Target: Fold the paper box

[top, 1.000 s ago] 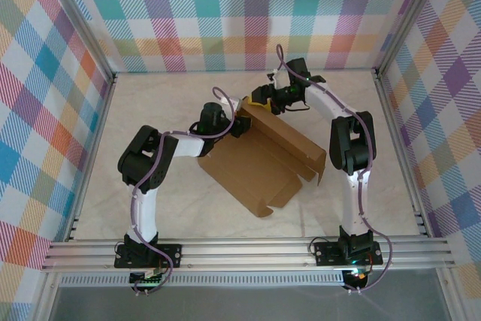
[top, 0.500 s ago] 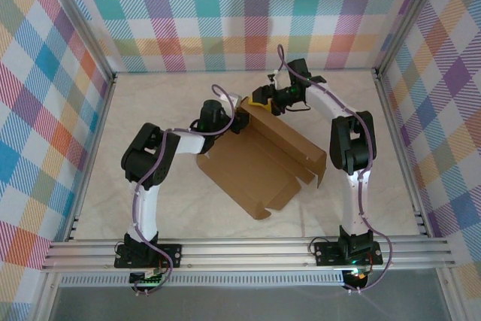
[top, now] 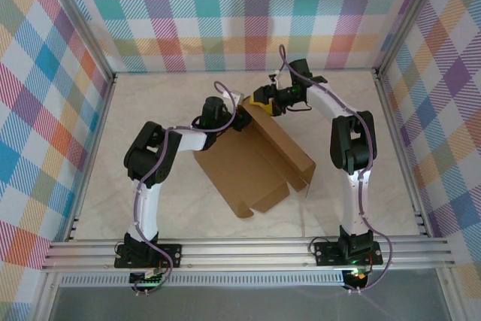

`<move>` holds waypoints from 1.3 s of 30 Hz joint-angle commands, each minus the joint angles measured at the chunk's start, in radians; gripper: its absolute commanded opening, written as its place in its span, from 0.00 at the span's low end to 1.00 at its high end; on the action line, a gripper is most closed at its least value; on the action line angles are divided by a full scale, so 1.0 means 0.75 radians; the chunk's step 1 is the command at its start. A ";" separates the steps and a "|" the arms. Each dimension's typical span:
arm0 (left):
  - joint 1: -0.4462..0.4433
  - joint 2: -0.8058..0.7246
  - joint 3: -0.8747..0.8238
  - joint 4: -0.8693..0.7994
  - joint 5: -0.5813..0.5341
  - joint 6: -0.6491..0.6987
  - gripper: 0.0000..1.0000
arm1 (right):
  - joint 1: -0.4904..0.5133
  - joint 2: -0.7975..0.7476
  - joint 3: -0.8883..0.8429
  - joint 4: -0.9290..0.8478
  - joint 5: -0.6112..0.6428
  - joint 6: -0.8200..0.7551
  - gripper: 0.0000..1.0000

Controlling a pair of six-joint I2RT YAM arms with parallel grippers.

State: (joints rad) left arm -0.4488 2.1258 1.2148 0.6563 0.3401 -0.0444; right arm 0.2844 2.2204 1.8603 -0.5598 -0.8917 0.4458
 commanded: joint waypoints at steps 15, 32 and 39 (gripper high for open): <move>0.007 0.045 0.097 -0.084 -0.053 -0.081 0.05 | 0.019 0.034 -0.101 0.012 -0.051 0.053 0.63; 0.007 0.060 0.125 -0.118 -0.101 -0.139 0.00 | 0.022 0.000 -0.170 0.048 -0.065 0.046 0.62; 0.007 0.053 0.134 -0.165 -0.090 -0.131 0.25 | 0.020 -0.022 -0.196 0.084 -0.062 0.069 0.63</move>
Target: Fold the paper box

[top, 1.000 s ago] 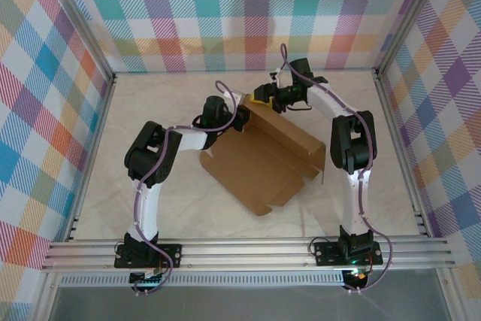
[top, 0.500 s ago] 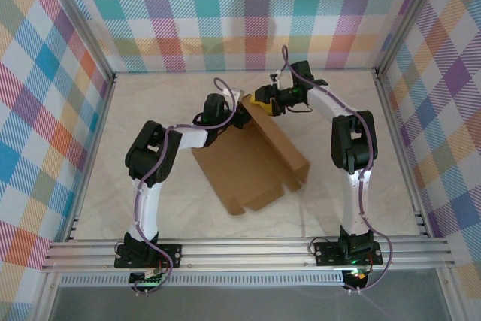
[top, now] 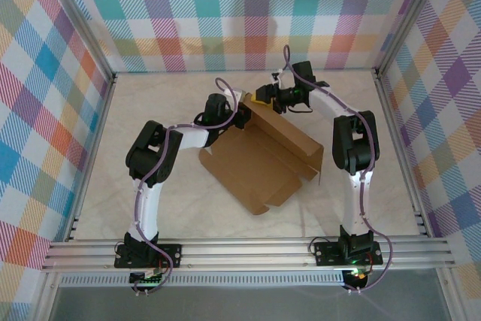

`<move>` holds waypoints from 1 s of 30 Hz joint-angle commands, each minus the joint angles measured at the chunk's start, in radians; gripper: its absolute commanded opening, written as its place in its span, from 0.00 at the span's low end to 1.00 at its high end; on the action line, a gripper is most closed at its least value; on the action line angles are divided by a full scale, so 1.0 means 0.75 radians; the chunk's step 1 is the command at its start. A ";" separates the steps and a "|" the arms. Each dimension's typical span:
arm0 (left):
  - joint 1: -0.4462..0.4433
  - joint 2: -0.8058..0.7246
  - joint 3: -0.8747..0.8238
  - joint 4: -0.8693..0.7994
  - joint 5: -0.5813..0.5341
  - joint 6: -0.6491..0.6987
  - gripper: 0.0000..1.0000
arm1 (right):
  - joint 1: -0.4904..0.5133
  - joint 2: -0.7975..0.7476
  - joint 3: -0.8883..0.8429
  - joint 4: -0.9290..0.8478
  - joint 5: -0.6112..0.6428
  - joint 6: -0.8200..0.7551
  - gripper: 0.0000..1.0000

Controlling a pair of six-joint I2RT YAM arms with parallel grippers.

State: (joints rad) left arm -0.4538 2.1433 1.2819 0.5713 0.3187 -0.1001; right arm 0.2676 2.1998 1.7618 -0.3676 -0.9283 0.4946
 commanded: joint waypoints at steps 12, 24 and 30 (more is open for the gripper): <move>0.010 0.028 -0.020 -0.026 -0.071 -0.193 0.38 | 0.040 0.011 -0.045 -0.166 -0.007 0.022 0.63; 0.000 0.007 -0.021 -0.080 -0.029 -0.146 0.00 | 0.038 0.002 -0.050 -0.127 -0.031 0.054 0.63; -0.007 -0.031 -0.060 -0.086 -0.062 -0.088 0.00 | 0.024 -0.068 -0.083 -0.096 0.004 0.050 0.70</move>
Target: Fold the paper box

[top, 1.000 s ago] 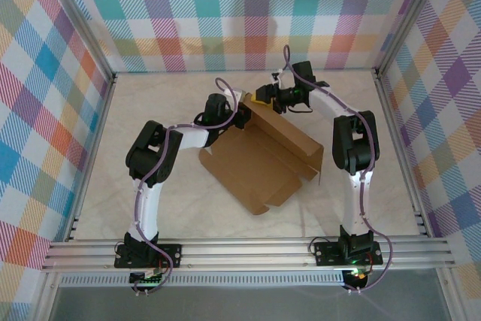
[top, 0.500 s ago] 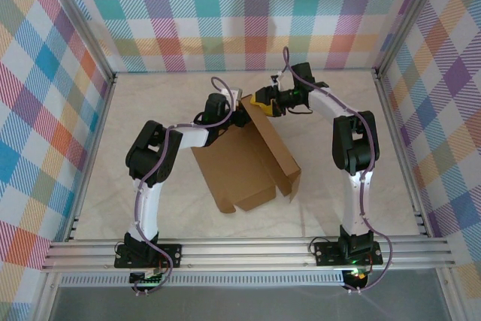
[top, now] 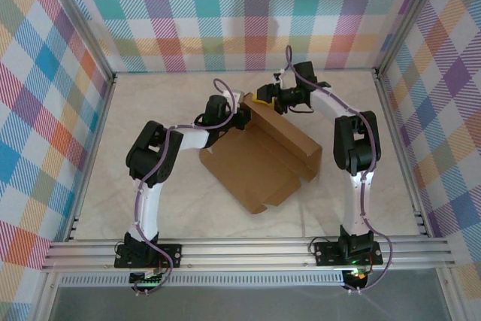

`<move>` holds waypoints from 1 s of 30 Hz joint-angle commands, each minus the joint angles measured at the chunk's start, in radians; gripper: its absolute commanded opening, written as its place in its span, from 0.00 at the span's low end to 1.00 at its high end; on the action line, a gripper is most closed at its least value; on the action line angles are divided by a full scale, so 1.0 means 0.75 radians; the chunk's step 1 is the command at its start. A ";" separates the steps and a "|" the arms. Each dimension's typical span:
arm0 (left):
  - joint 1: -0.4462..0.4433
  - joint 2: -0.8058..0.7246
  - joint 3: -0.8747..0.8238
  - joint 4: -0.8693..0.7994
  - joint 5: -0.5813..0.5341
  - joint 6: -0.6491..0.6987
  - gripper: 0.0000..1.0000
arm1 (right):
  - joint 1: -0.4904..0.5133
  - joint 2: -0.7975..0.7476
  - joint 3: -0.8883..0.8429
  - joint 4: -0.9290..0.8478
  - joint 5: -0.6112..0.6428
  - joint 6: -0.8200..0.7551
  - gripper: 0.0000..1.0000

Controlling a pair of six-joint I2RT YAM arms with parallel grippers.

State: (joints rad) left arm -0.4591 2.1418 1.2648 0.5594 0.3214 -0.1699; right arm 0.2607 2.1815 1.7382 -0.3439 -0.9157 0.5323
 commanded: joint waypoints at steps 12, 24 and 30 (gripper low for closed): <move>0.008 -0.080 -0.112 0.057 -0.030 -0.008 0.01 | -0.099 -0.377 -0.211 -0.045 0.282 0.024 0.95; 0.088 -0.112 -0.158 0.225 0.054 -0.283 0.00 | -0.359 -0.868 -0.568 0.166 0.477 0.150 0.93; 0.135 -0.134 -0.201 0.330 0.080 -0.436 0.00 | -0.459 -1.066 -0.773 0.317 0.513 0.232 0.92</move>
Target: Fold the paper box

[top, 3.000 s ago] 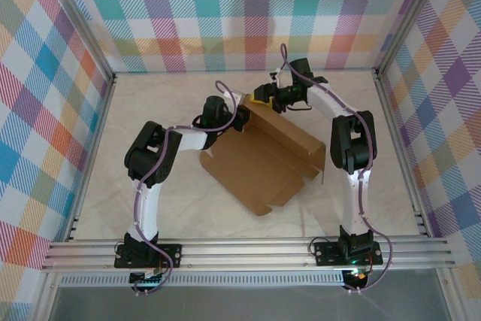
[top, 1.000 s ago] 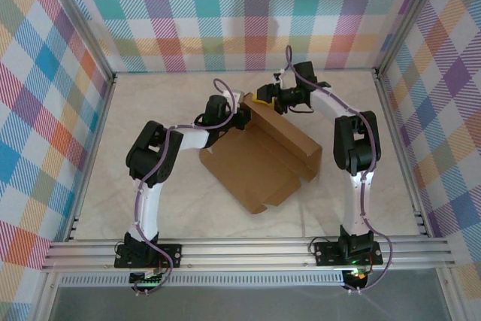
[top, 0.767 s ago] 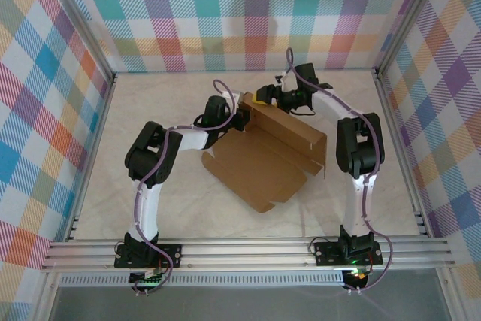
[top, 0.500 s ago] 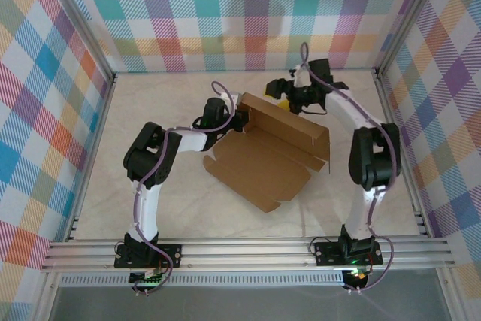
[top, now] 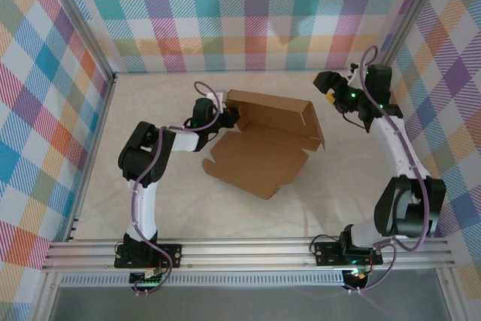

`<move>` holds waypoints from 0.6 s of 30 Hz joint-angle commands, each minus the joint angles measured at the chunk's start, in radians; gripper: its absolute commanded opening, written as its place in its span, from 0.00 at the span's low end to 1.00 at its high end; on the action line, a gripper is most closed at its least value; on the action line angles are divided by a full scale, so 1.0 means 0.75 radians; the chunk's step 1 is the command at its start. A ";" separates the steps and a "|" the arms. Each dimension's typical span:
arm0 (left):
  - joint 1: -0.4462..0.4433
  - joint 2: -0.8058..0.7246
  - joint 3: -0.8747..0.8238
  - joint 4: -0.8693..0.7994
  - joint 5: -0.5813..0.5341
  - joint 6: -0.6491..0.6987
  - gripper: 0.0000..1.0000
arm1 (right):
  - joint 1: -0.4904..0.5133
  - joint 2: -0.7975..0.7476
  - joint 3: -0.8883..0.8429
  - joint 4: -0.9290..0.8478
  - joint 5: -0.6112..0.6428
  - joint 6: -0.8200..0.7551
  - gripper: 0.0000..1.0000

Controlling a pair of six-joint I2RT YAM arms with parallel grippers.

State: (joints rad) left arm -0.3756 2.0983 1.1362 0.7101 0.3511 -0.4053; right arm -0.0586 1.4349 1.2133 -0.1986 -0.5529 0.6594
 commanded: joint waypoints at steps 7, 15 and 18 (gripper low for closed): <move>0.058 -0.098 -0.060 0.211 0.064 -0.248 0.00 | -0.156 -0.200 -0.231 0.215 -0.032 0.121 0.91; 0.093 -0.090 -0.061 0.328 0.086 -0.450 0.00 | -0.181 -0.275 -0.432 0.374 -0.200 0.189 0.90; 0.100 -0.080 -0.060 0.371 0.083 -0.528 0.00 | -0.176 -0.282 -0.533 0.551 -0.281 0.300 0.89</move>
State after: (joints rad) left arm -0.3145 2.0705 1.0962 0.8829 0.3935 -0.7006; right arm -0.1951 1.2407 0.8692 0.0505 -0.6640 0.7979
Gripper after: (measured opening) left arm 0.064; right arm 0.890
